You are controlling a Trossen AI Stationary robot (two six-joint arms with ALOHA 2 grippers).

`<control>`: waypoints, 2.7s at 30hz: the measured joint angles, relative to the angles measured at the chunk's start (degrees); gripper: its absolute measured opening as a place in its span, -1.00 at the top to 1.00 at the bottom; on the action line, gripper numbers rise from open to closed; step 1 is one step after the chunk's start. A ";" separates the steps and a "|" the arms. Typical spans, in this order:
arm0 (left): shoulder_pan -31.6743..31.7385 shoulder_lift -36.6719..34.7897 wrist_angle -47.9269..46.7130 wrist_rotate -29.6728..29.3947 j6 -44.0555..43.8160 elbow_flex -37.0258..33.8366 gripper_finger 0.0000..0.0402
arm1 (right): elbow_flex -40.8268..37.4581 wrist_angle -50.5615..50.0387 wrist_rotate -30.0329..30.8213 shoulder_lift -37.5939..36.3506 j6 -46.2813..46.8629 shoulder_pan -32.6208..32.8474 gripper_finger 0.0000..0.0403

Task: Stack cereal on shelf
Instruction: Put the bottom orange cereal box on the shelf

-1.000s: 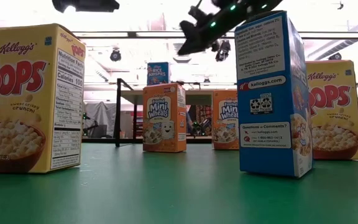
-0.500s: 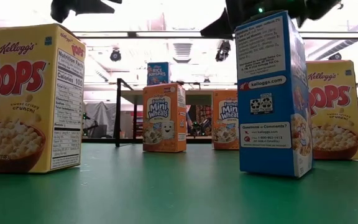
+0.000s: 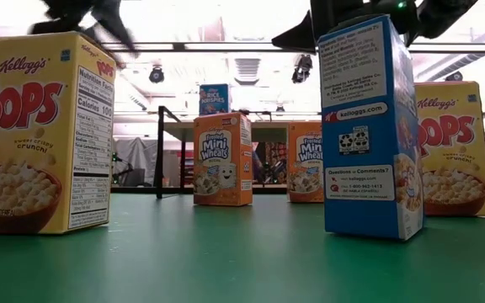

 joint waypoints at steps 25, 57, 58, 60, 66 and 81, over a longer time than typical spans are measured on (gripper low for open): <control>-0.24 7.47 -14.56 13.87 -11.30 2.70 0.21 | 0.02 0.74 0.04 0.00 -1.62 -0.02 0.96; -7.00 15.77 -14.28 32.24 -19.21 17.85 0.21 | 0.07 -0.29 0.48 0.00 -3.21 -0.26 0.96; -7.73 16.81 -14.70 32.92 -19.03 18.59 0.21 | 0.07 -0.28 0.47 0.00 -3.27 -0.26 0.96; -9.10 18.99 -16.63 34.95 -18.56 19.65 0.21 | 0.07 -0.27 0.48 0.00 -3.79 -0.26 0.96; -13.09 22.89 -17.95 35.29 -17.56 20.95 0.16 | 0.07 0.56 0.48 0.00 -4.22 -0.26 0.96; -24.18 24.62 -22.71 34.52 -11.90 22.96 -0.34 | 0.07 0.14 0.46 0.00 -2.70 -0.26 0.96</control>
